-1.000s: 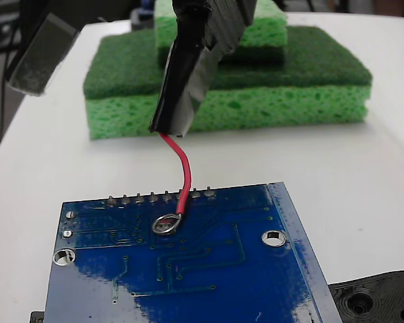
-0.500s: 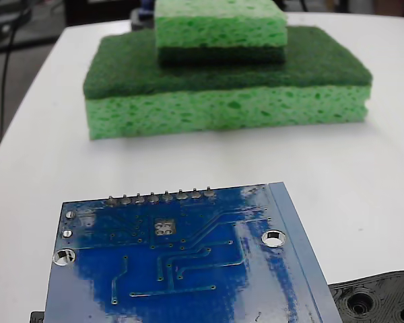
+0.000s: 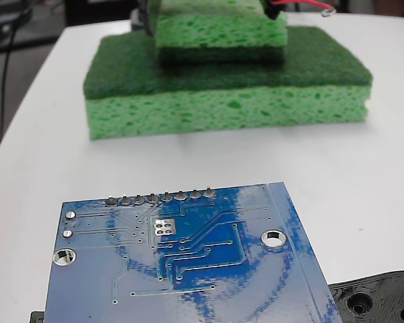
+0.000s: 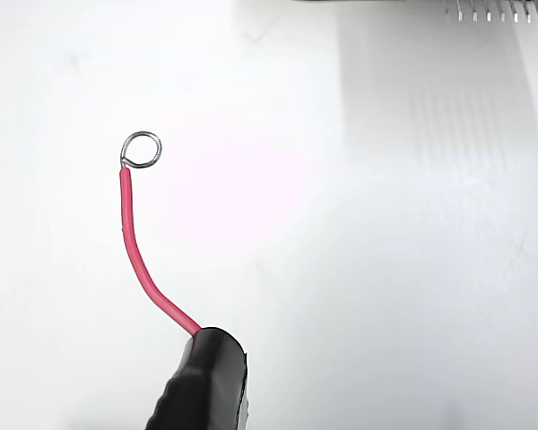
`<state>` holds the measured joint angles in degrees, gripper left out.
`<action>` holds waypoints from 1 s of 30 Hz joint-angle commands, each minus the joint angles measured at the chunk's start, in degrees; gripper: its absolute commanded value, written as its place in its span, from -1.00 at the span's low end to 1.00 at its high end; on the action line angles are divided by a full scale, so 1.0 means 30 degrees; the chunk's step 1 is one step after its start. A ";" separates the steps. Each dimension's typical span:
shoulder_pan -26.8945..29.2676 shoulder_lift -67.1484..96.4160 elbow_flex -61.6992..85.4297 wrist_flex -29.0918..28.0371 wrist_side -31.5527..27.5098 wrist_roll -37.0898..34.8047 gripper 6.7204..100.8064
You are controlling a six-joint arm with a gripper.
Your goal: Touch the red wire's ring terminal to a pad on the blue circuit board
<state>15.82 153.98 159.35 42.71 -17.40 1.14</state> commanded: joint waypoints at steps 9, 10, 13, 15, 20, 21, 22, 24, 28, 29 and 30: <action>-0.0117 0.7002 0.3545 0.0645 0.0439 -0.0293 0.99; -0.0117 0.7002 0.3662 0.0674 0.0645 -0.0293 0.99; -0.0557 0.7002 0.3662 0.0703 0.1143 -0.0234 0.99; -0.1055 0.7002 0.3721 0.0645 0.1963 0.0000 0.99; -0.3369 0.7002 0.3779 0.0586 0.5186 0.0850 0.99; -0.3779 0.7002 0.3809 0.0586 0.5801 0.1025 0.99; -0.4014 0.7002 0.3838 0.0557 0.6123 0.1172 0.99; -0.4014 0.7002 0.3896 0.0557 0.6182 0.1201 0.99; -0.3896 0.7002 0.4072 0.0527 0.5947 0.1025 0.99; -0.3955 0.7002 0.4072 0.0527 0.5947 0.1025 0.99; -0.3955 0.7002 0.4072 0.0527 0.5918 0.0967 0.99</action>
<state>3.96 174.81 171.83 44.38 0.35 4.04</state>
